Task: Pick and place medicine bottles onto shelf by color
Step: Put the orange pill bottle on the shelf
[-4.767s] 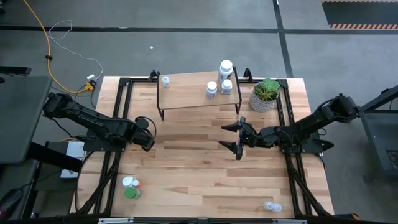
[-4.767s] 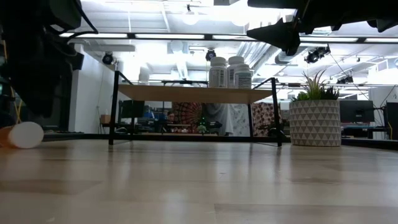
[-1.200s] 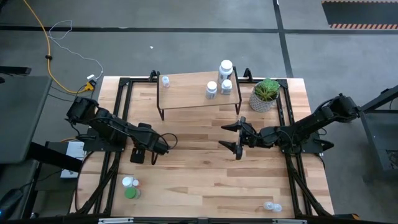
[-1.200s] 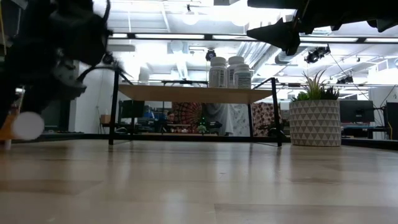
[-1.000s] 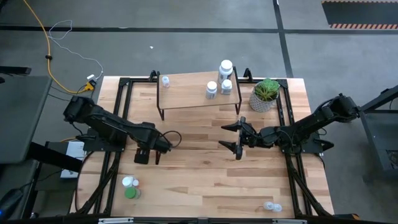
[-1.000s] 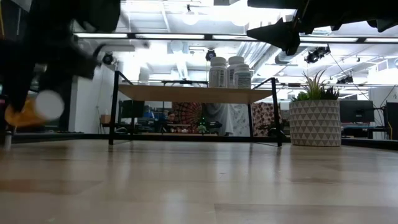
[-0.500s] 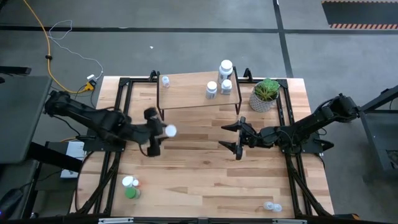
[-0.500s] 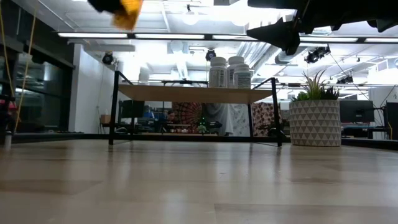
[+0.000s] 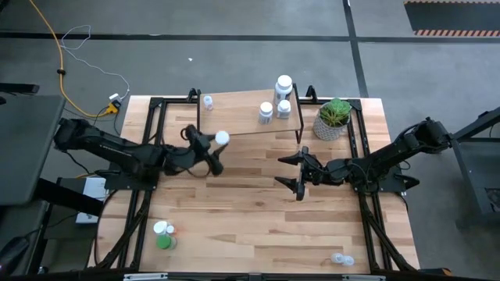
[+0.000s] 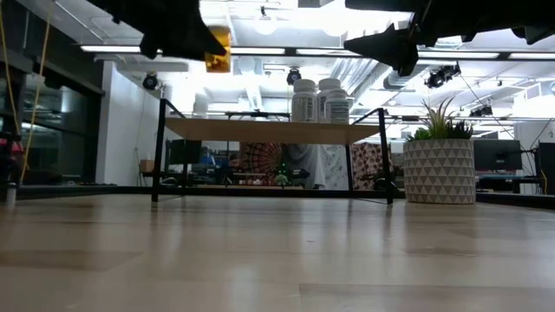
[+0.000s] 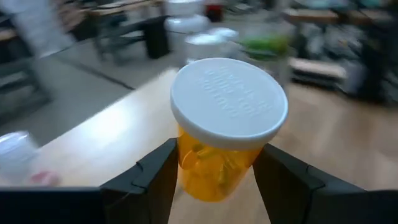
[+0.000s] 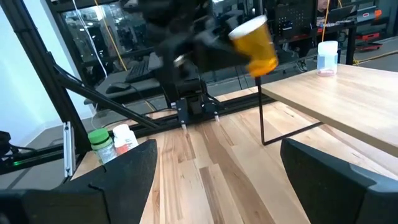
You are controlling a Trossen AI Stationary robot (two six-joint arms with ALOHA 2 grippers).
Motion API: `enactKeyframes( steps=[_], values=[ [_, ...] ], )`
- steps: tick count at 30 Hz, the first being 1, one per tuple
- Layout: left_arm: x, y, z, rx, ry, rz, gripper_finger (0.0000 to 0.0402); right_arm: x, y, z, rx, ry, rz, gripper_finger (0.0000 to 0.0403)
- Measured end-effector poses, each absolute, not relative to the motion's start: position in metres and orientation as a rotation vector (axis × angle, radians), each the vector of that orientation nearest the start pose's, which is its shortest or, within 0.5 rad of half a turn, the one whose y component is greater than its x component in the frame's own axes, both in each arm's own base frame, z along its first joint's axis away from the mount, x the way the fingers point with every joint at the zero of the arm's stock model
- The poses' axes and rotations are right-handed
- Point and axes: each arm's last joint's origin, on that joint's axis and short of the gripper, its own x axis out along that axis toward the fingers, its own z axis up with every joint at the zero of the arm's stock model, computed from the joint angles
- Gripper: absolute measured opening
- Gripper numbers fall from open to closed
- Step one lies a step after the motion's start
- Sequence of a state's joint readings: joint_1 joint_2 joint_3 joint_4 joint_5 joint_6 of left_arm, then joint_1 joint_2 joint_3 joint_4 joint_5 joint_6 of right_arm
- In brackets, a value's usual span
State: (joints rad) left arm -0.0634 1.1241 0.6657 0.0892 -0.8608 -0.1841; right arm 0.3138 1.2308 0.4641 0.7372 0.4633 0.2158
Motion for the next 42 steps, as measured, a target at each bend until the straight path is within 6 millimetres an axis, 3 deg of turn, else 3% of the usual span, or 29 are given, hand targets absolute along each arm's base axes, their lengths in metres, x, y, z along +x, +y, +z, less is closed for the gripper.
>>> enactKeyframes(
  steps=[9,16,25,42],
  values=[
    [0.227,0.056,0.25,-0.168,0.224,1.085,0.0184,0.236,0.063,0.223,0.204,0.01,-0.154,0.0332],
    [0.22,0.085,0.239,-0.315,0.285,1.074,0.0184,0.236,0.063,0.223,0.203,0.01,-0.156,0.0332],
    [0.224,0.101,0.226,-0.282,0.388,1.131,0.0184,0.236,0.063,0.223,0.19,0.012,-0.155,0.0332],
    [0.228,0.102,0.232,-0.206,0.441,1.099,0.0185,0.236,0.063,0.222,0.189,0.013,-0.154,0.0332]
  ],
)
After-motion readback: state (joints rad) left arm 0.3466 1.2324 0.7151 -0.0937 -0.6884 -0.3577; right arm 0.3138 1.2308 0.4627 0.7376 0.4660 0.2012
